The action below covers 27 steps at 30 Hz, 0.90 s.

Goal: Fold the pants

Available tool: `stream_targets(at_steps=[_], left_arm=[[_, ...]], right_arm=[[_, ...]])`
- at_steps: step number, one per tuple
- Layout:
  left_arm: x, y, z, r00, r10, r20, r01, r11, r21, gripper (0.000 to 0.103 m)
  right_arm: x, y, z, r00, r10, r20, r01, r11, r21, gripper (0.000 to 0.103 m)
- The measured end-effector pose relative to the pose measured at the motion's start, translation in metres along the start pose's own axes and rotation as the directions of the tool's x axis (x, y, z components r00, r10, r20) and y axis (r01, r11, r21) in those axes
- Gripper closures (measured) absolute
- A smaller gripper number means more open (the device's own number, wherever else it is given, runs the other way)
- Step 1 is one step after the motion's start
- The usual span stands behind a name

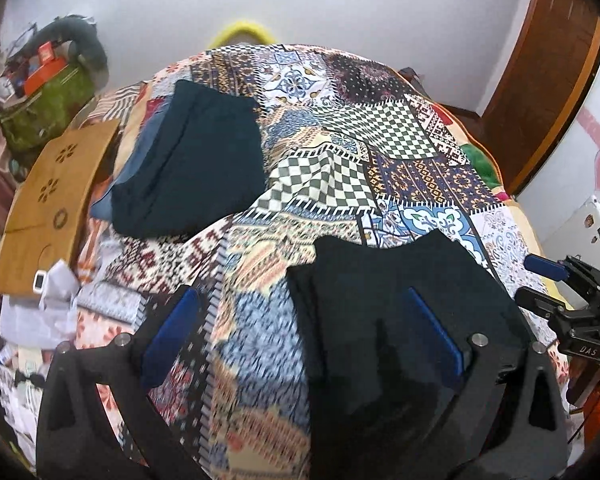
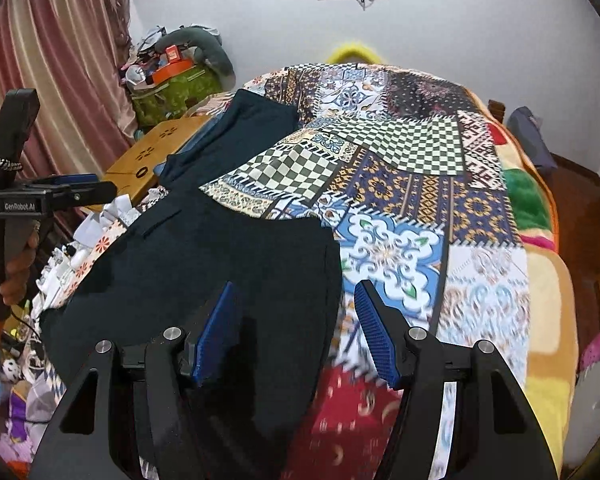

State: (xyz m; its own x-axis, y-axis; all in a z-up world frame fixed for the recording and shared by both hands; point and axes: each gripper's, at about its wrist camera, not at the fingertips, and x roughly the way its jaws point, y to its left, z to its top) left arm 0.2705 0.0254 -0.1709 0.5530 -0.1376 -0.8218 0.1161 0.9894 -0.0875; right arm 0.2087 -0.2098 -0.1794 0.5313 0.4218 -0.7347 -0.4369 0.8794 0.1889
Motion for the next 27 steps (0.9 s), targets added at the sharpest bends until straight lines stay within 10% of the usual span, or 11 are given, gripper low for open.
stream_targets(at_steps=[5,13,27], left_arm=[[0.034,-0.011,0.013,0.999,-0.011,-0.044,0.013,0.999,0.045,0.001],[0.075,-0.008,0.009,0.99,-0.034,-0.134,0.042,0.997,0.058,0.051],[0.079,-0.007,0.005,0.993,0.062,-0.096,-0.051,0.993,0.111,0.054]], right_arm=[[0.033,-0.01,0.015,0.998,0.024,-0.056,-0.023,1.0,0.014,0.045],[0.078,-0.012,0.018,0.984,0.062,-0.167,-0.064,0.998,-0.009,0.078],[0.078,-0.009,0.016,0.986,-0.007,-0.169,-0.007,0.996,-0.087,0.088]])
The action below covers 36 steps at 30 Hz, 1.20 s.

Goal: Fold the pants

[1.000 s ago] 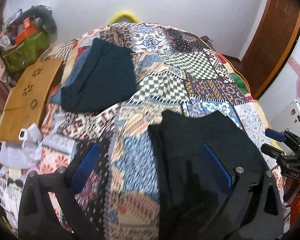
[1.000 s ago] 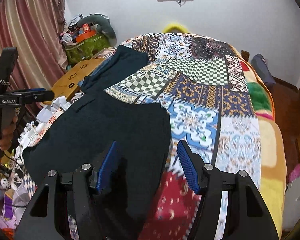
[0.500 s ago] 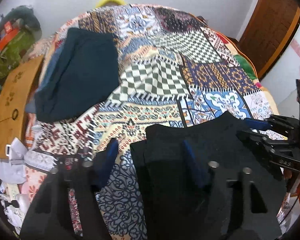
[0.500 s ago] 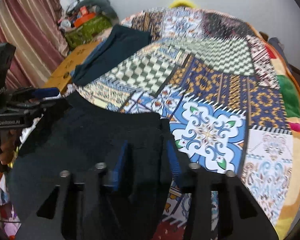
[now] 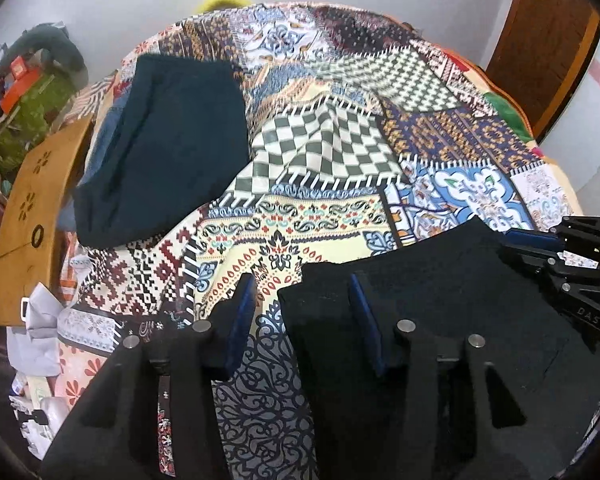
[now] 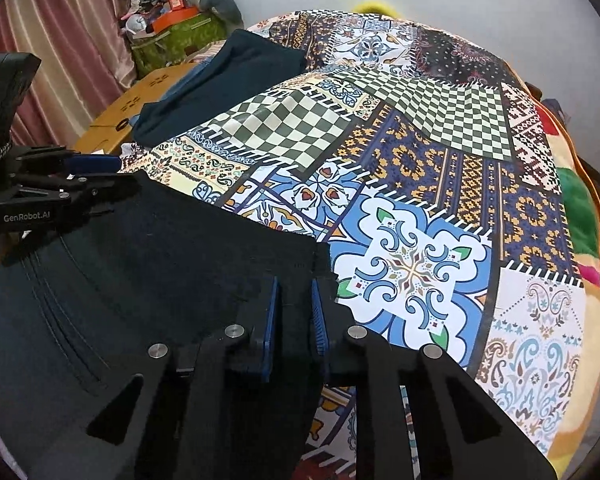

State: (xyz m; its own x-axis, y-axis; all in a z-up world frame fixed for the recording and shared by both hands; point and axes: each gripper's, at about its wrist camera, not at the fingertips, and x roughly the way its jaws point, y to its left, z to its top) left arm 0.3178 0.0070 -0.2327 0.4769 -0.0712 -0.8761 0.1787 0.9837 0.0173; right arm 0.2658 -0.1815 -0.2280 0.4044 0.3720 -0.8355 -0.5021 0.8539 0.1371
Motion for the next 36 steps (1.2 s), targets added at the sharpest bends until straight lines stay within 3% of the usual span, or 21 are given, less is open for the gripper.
stream_targets(at_steps=[2,7,11,17,22,24,33,36], left_arm=[[-0.014,-0.003,0.0,0.999,0.034,0.027,-0.035,0.999,0.027,0.054],[-0.058,-0.01,-0.001,0.994,0.015,0.107,-0.019,0.999,0.036,0.054],[-0.085,-0.021,-0.008,0.99,-0.015,0.143,0.008,0.999,0.051,0.054],[-0.085,-0.04,-0.03,0.993,-0.067,0.094,0.06,0.995,0.075,0.048],[-0.061,-0.042,-0.062,0.998,-0.067,-0.002,0.067,0.995,0.08,0.043],[-0.065,-0.037,-0.076,0.997,-0.077,0.011,0.076,0.995,0.071,0.038],[-0.1,-0.022,-0.117,0.996,-0.075,0.055,0.071,0.996,0.062,0.037],[-0.106,-0.016,-0.133,0.998,-0.022,0.062,0.019,0.999,0.049,0.037]], right_arm=[[-0.01,0.001,0.001,1.0,-0.009,0.006,0.009,1.0,-0.001,0.088],[-0.043,0.014,0.0,0.997,0.0,0.077,0.002,1.0,-0.018,0.085],[-0.062,0.033,-0.006,0.993,0.047,0.11,-0.042,0.998,-0.041,0.071],[-0.064,0.062,-0.027,0.992,0.084,0.09,-0.076,0.994,-0.085,0.06],[-0.056,0.062,-0.055,0.995,0.096,0.036,-0.094,0.994,-0.053,0.059],[-0.06,0.061,-0.066,0.996,0.081,0.041,-0.079,0.996,-0.048,0.059],[-0.086,0.057,-0.1,0.996,0.045,0.071,-0.045,0.999,-0.006,0.059],[-0.091,0.054,-0.108,0.997,0.019,0.08,-0.019,1.0,0.009,0.059]])
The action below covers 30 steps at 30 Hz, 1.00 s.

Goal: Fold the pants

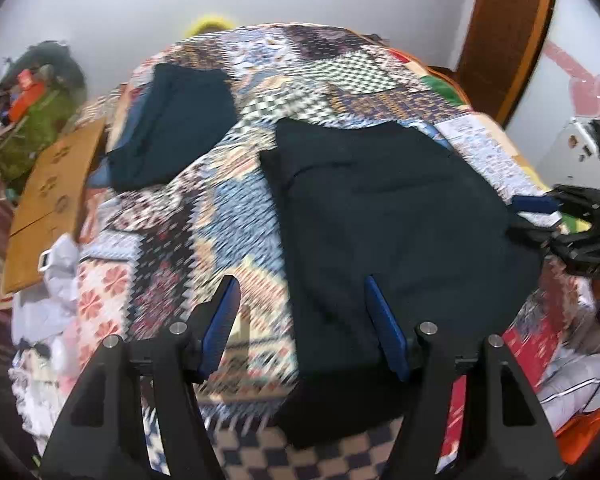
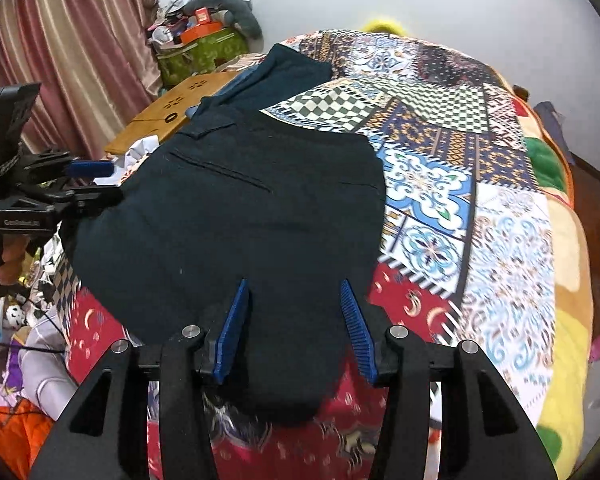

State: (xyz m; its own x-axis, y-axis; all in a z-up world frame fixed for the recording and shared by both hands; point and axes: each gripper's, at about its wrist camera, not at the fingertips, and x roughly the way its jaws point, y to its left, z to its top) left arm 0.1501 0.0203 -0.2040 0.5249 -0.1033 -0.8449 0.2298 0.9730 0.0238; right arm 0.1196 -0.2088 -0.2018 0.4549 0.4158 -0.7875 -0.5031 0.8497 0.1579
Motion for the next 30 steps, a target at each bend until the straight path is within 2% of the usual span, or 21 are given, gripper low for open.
stream_targets(at_steps=[4,6,8,12,19,20,21,25,27,30], left_arm=[[0.004,0.018,-0.02,1.0,-0.011,-0.026,0.009,0.997,-0.079,0.037],[0.006,0.026,-0.025,0.998,0.037,-0.049,-0.042,0.994,-0.102,0.038],[0.007,0.036,-0.03,0.998,0.023,-0.055,-0.03,0.99,-0.141,0.038],[-0.001,0.047,-0.026,0.993,0.11,-0.047,-0.116,0.982,-0.148,0.04],[-0.026,0.053,0.006,0.995,0.092,0.043,-0.083,0.98,-0.181,0.039],[-0.028,0.051,0.012,0.995,0.082,0.056,-0.071,0.981,-0.18,0.038],[-0.029,0.048,0.018,0.995,0.07,0.068,-0.057,0.983,-0.177,0.034],[-0.024,0.035,0.042,0.995,0.011,0.095,0.005,0.986,-0.165,0.011],[-0.013,0.029,0.053,0.997,-0.03,0.077,0.042,0.985,-0.165,0.008],[0.009,0.021,0.064,0.997,-0.075,0.029,0.079,0.983,-0.166,0.008]], right_arm=[[-0.003,-0.015,-0.011,0.999,0.032,-0.003,-0.032,0.997,0.076,0.059],[-0.007,-0.02,-0.018,1.0,0.028,0.001,-0.028,0.995,0.1,0.059],[-0.012,-0.027,-0.022,1.0,0.019,0.001,-0.019,0.992,0.123,0.059],[-0.025,-0.036,-0.022,1.0,-0.016,-0.001,0.015,0.989,0.148,0.058],[-0.044,-0.046,-0.006,0.997,-0.047,0.066,0.035,0.986,0.165,0.054],[-0.044,-0.047,-0.003,0.996,-0.046,0.076,0.033,0.985,0.169,0.05],[-0.044,-0.048,0.002,0.995,-0.046,0.091,0.03,0.984,0.174,0.045],[-0.037,-0.051,0.017,0.992,-0.031,0.119,0.008,0.983,0.186,0.039],[-0.029,-0.052,0.023,0.993,-0.019,0.12,-0.005,0.981,0.194,0.033],[-0.013,-0.053,0.03,0.995,0.011,0.1,-0.031,0.98,0.197,0.031]])
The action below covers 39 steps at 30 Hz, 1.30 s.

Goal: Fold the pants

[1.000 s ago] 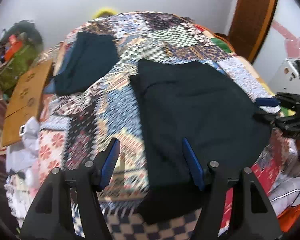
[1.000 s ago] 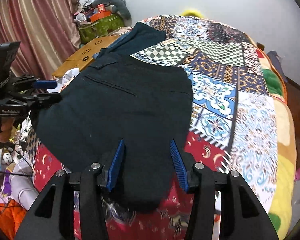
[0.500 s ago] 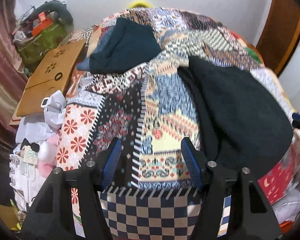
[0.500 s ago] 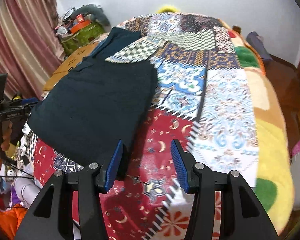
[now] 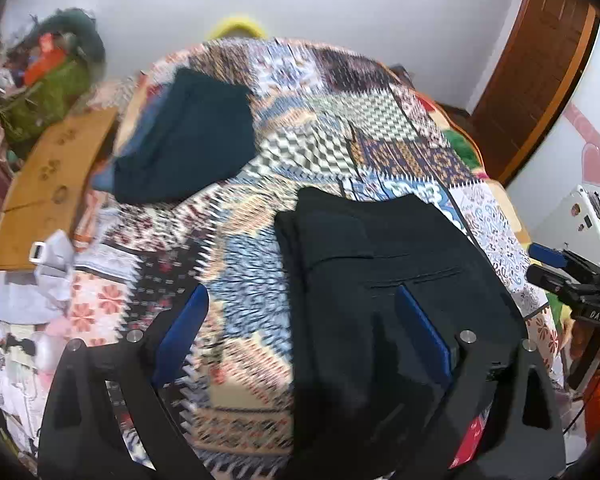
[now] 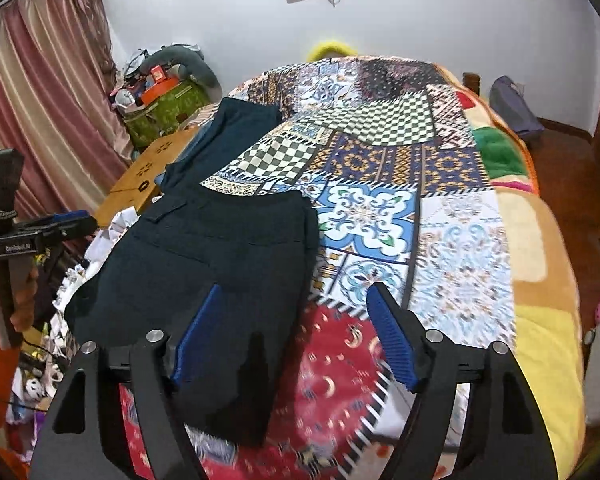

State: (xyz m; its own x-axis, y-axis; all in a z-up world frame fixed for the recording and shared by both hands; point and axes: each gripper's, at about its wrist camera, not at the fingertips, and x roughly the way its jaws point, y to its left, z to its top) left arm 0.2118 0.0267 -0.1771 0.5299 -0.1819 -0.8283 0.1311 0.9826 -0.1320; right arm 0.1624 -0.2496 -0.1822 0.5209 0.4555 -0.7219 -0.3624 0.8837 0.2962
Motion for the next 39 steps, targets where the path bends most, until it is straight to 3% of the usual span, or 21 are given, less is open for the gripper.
stream_targets(at_steps=[8,14,17,23,26,30,39], left_arm=[[0.057,-0.014,0.003,0.982,-0.081,-0.172,0.084,0.996,0.01,0.008],[0.083,-0.007,0.009,0.945,-0.217,-0.244,0.2,0.976,-0.091,0.007],[0.087,-0.009,0.013,0.939,-0.242,-0.244,0.225,0.97,-0.096,0.009],[0.09,-0.008,0.018,0.935,-0.268,-0.232,0.245,0.962,-0.125,0.025],[0.084,-0.007,0.02,0.943,-0.257,-0.21,0.236,0.964,-0.119,0.038],[0.074,-0.002,0.024,0.955,-0.237,-0.179,0.218,0.969,-0.115,0.06],[0.034,-0.001,0.041,0.982,-0.182,-0.05,0.181,0.983,-0.01,0.074]], right_arm=[[0.048,-0.006,-0.002,0.987,0.086,-0.138,-0.081,0.996,0.043,0.031],[0.077,-0.022,-0.001,0.948,0.231,-0.221,-0.201,0.968,0.153,0.028],[0.084,-0.024,0.002,0.931,0.277,-0.239,-0.238,0.954,0.18,0.027],[0.092,-0.021,0.01,0.907,0.34,-0.247,-0.29,0.932,0.218,0.048],[0.089,-0.018,0.013,0.91,0.337,-0.241,-0.293,0.935,0.199,0.059],[0.081,-0.009,0.019,0.931,0.293,-0.219,-0.267,0.953,0.142,0.077],[0.062,0.023,0.055,0.962,0.252,-0.109,-0.254,0.967,-0.003,0.084]])
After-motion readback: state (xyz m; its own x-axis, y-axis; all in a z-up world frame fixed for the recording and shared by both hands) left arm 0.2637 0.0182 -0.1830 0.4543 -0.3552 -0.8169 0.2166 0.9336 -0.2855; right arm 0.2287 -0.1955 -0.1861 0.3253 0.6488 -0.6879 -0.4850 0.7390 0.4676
